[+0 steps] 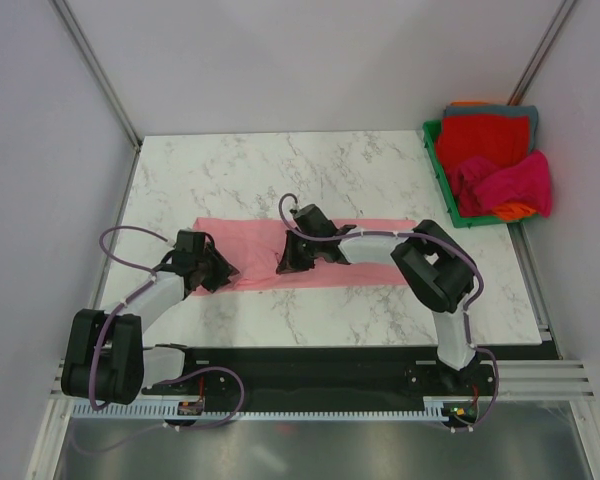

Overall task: Fold and stack the t-shirts
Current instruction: Fold the tshirt

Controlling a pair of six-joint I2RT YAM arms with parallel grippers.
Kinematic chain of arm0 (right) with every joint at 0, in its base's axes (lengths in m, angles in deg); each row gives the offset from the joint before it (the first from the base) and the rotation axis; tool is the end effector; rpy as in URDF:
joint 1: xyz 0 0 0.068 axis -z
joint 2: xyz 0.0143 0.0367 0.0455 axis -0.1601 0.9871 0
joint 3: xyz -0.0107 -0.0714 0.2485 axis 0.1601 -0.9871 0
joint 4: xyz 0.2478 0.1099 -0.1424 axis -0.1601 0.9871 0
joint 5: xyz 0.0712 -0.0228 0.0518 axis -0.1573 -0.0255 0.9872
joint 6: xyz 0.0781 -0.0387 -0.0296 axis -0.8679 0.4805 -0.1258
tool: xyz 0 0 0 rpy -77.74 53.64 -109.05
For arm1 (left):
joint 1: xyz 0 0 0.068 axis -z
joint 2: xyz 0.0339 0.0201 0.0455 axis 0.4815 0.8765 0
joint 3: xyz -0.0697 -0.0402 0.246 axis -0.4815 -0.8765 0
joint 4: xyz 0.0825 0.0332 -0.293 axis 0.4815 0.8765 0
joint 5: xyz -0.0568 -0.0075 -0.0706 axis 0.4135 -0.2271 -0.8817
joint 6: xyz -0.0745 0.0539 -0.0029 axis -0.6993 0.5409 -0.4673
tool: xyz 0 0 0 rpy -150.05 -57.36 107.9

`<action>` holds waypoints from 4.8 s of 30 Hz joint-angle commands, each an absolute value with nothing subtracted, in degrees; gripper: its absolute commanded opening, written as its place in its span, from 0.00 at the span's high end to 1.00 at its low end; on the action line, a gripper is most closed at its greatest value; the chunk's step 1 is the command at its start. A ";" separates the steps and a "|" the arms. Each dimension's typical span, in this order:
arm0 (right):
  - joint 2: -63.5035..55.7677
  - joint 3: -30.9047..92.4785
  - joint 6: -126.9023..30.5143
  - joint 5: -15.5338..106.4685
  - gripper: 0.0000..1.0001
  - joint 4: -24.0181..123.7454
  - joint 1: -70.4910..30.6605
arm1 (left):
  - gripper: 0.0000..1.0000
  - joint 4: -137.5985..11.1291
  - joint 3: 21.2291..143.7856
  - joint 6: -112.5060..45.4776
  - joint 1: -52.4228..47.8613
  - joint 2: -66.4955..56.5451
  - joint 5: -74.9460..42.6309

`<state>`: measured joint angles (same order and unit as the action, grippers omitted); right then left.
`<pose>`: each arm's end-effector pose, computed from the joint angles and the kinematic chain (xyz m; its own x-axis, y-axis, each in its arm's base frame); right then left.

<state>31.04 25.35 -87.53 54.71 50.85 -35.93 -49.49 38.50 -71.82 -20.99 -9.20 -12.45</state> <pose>0.3214 0.3571 0.0574 -0.9487 0.0248 -0.3151 -0.1918 0.7472 0.6363 0.2810 -0.0450 0.0666 -0.6589 -0.6793 -0.3232 -0.5016 0.7169 -0.4841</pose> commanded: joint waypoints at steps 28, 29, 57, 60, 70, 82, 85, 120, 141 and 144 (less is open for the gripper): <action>-1.09 9.03 -75.92 41.17 0.44 52.52 -33.33 | 0.39 -41.00 45.49 -79.14 -18.86 -38.71 -49.88; -2.49 8.42 -76.18 39.95 0.44 52.52 -33.33 | 0.37 -41.00 47.15 -80.63 -18.15 -40.37 -52.00; -16.57 -2.22 -81.19 32.73 0.42 48.91 -33.41 | 0.14 -40.39 56.57 -88.48 -11.20 -59.74 -56.76; -17.88 -2.05 -80.67 31.68 0.41 51.28 -33.33 | 0.18 -37.59 55.43 -82.68 -11.20 -57.45 -56.15; -24.92 -1.78 -77.94 17.46 0.31 65.42 -33.07 | 0.13 -30.02 49.19 -67.55 -11.20 -46.91 -49.39; -18.86 -4.50 -77.24 8.29 0.75 75.11 -25.60 | 0.09 -30.46 49.19 -63.33 -11.20 -38.20 -36.91; -17.19 -4.33 -77.15 7.86 0.91 74.58 -24.54 | 0.11 -30.46 49.53 -63.15 -11.29 -37.32 -32.78; -5.84 -10.21 -84.70 17.60 1.00 62.80 -16.45 | 0.98 -35.03 66.75 -72.30 -21.49 4.50 -1.66; 6.28 -0.75 -95.70 25.41 1.00 64.05 -50.98 | 0.98 -24.66 114.20 -66.59 -18.50 51.26 -7.35; 10.58 5.92 -91.76 29.99 1.00 61.40 -54.77 | 0.98 -22.64 127.81 -64.12 -15.96 58.90 -14.39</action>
